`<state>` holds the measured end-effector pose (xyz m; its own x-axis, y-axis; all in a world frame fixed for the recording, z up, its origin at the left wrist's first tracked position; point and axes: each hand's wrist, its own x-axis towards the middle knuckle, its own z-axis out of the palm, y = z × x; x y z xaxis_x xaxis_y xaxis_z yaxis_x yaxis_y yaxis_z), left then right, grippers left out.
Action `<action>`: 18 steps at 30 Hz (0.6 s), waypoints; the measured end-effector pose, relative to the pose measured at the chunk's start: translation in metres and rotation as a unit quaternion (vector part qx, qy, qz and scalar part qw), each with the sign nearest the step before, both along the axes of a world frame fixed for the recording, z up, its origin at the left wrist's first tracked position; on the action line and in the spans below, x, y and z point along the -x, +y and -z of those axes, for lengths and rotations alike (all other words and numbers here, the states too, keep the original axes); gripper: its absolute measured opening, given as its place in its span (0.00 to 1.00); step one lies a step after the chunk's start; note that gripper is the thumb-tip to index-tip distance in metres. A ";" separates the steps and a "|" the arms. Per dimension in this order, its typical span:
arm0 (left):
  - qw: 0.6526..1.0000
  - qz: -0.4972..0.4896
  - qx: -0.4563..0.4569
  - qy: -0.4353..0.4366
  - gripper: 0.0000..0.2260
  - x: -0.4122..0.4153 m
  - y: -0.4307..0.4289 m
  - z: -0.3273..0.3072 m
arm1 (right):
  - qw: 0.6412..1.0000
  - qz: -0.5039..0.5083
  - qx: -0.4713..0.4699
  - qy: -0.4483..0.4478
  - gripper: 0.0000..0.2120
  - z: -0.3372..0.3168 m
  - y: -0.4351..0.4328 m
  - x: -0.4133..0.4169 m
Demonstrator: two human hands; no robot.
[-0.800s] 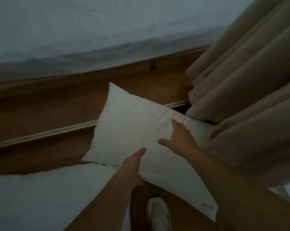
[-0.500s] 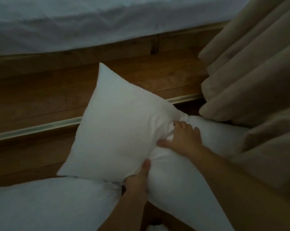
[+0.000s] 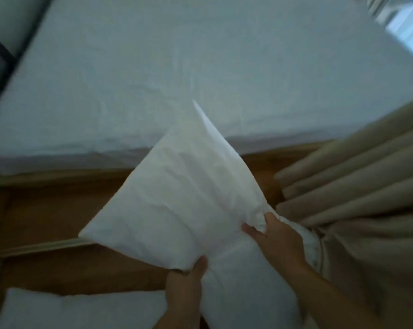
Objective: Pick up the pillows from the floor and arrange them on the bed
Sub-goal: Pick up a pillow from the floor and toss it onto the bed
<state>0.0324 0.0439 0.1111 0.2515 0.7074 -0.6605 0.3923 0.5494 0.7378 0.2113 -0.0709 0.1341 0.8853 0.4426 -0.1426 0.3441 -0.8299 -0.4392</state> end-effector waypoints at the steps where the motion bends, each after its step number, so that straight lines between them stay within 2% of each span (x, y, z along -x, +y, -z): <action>1: 1.000 0.013 -0.018 0.008 0.10 -0.005 0.018 -0.032 | 1.000 0.008 -0.015 0.002 0.26 -0.029 0.011 -0.003; 3: 0.999 0.029 -0.043 0.004 0.10 -0.011 0.055 -0.101 | 0.998 0.027 -0.049 0.014 0.26 -0.086 0.036 -0.004; 6: 0.991 0.076 -0.110 0.023 0.17 -0.020 0.104 -0.198 | 0.993 0.047 -0.092 0.053 0.27 -0.162 0.074 -0.009; 9: 0.982 0.092 -0.159 0.030 0.17 -0.041 0.152 -0.266 | 0.985 0.062 -0.142 0.081 0.25 -0.214 0.118 -0.027; 13: 0.977 0.072 -0.199 0.001 0.17 -0.101 0.209 -0.303 | 0.969 0.098 -0.204 0.103 0.25 -0.238 0.179 -0.079; 15: 0.970 0.056 -0.236 0.026 0.17 -0.143 0.242 -0.304 | 0.960 0.104 -0.227 0.126 0.25 -0.232 0.213 -0.118; 18: 0.967 0.031 -0.252 0.016 0.18 -0.219 0.292 -0.300 | 0.953 0.107 -0.249 0.133 0.24 -0.223 0.262 -0.192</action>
